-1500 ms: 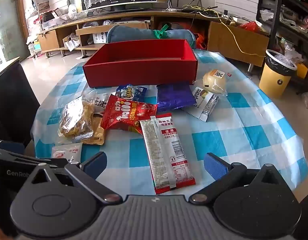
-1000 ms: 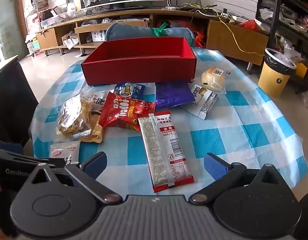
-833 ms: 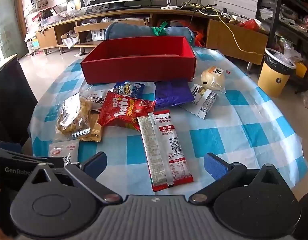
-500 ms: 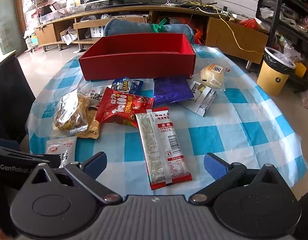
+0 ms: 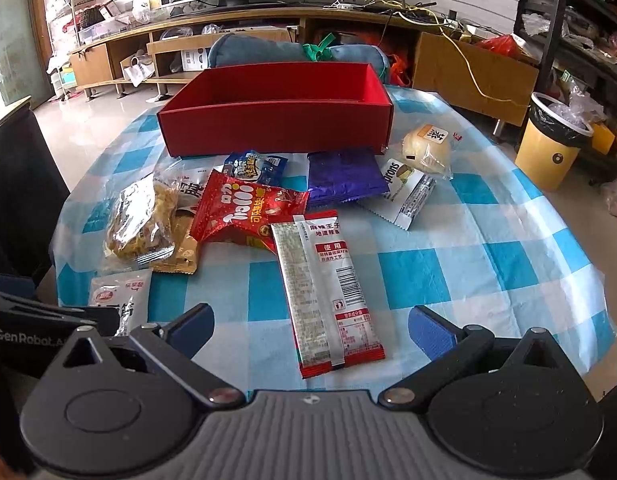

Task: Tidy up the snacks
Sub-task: 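Move both tools toward the white snack bags on the tablecloth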

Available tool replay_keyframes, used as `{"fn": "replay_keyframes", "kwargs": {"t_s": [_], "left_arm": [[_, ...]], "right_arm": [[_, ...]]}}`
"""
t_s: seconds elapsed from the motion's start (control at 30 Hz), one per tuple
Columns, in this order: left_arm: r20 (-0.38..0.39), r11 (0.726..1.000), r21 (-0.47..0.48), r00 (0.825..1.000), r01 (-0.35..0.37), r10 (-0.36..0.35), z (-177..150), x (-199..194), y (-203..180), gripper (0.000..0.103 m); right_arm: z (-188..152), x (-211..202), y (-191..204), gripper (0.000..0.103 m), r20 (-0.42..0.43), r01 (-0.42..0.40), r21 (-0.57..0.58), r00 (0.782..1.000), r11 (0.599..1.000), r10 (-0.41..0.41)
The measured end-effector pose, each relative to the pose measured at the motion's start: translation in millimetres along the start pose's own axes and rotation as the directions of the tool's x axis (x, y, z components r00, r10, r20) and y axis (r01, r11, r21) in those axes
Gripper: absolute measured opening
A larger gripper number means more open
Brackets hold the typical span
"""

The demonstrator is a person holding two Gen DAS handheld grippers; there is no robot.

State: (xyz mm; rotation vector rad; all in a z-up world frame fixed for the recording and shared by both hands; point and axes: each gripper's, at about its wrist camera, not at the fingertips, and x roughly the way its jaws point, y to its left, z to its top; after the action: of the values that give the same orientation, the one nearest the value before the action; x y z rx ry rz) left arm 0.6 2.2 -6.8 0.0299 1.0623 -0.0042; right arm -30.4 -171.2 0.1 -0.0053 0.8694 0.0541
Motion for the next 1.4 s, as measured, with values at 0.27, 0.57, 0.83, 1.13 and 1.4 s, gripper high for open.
{"fn": "replay_keyframes", "kwargs": {"t_s": [0.27,0.57,0.83,1.13,1.4], "left_arm": [[0.0,1.0,0.001,1.0,0.0,0.0,0,0,0,0.102],[-0.001,1.0,0.002,1.0,0.0,0.0,0,0,0,0.102],[-0.002,1.0,0.003,1.0,0.0,0.0,0,0,-1,0.102],[-0.019,1.0,0.01,1.0,-0.001,0.001,-4,3,-3,0.102],[-0.069,1.0,0.003,0.998,0.002,-0.001,-4,13,-3,0.102]], "right_arm": [[0,0,0,0.1,0.0,0.0,0.0,1.0,1.0,0.0],[-1,1,0,0.1,-0.002,-0.002,0.0,1.0,1.0,0.002],[-1,1,1,0.1,-0.003,-0.003,-0.002,1.0,1.0,0.003],[-2,3,1,0.1,-0.016,-0.01,-0.01,1.0,1.0,0.01],[-1,4,0,0.1,-0.025,-0.013,-0.006,1.0,1.0,0.013]]}}
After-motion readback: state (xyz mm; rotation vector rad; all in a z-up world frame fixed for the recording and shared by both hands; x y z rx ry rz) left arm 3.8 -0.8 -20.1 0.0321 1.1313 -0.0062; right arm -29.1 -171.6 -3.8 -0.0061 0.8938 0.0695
